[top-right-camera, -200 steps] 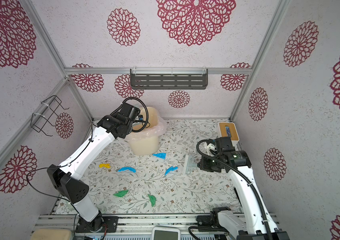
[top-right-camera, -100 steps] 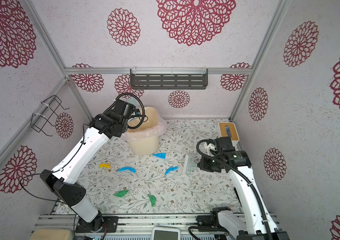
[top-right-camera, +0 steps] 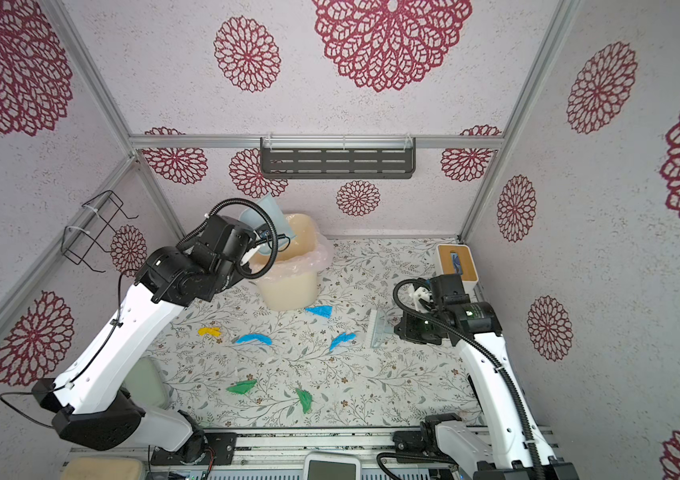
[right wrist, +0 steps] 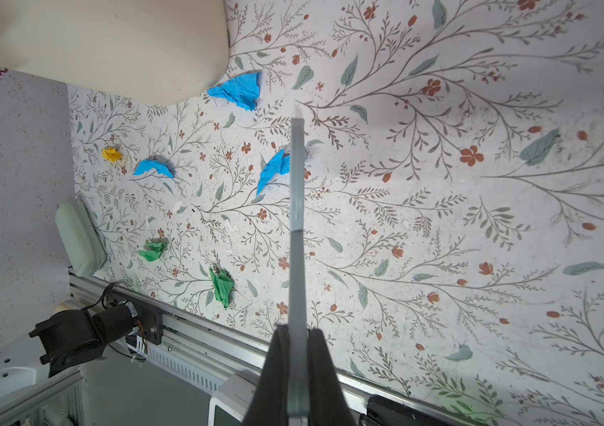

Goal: Sweep away the paper scraps from the table
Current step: 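Lower the empty dustpan beside the blue scrap with the left gripper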

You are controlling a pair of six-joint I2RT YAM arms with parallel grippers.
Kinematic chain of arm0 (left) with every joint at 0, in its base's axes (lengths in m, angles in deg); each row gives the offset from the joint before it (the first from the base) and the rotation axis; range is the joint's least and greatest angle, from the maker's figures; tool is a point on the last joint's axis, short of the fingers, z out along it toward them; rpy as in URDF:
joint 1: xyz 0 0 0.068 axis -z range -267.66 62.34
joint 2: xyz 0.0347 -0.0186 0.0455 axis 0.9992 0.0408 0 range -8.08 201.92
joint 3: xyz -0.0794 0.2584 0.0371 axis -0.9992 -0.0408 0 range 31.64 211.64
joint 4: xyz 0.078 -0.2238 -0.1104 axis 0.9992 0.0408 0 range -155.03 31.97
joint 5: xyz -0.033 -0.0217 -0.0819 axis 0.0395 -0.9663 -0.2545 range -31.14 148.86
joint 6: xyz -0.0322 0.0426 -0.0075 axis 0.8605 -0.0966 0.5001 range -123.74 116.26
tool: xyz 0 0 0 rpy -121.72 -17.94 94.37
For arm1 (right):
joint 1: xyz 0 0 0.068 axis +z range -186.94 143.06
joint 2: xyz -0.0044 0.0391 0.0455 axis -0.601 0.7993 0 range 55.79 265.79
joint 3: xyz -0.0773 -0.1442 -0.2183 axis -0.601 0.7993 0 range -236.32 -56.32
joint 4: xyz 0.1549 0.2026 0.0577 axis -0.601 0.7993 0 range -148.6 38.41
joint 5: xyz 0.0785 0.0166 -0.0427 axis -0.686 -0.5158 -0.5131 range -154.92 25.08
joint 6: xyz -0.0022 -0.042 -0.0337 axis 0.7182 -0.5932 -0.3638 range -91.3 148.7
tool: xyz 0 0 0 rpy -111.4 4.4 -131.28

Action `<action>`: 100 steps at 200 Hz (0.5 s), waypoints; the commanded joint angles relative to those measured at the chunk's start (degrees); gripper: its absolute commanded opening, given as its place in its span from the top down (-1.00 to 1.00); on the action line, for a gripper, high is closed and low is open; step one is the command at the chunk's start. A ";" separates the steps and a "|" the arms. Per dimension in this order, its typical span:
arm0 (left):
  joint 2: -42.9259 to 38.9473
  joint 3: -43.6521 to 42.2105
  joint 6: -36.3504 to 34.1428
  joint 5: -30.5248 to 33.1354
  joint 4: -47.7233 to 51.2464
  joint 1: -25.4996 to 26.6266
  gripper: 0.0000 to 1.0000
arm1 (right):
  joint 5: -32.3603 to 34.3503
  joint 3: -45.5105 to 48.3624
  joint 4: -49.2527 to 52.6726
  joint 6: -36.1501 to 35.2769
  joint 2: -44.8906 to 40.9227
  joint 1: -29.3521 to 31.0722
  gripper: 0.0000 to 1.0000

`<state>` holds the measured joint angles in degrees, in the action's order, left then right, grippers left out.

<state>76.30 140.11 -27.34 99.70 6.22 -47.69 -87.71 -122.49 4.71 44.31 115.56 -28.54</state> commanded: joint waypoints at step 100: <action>-7.73 -16.31 24.69 -21.28 5.28 15.79 1.00 | 6.79 -2.07 2.34 -1.44 2.17 3.02 1.00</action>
<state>68.89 127.14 -8.32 85.47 13.54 -33.58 -83.34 -122.52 5.98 43.75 117.13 -26.72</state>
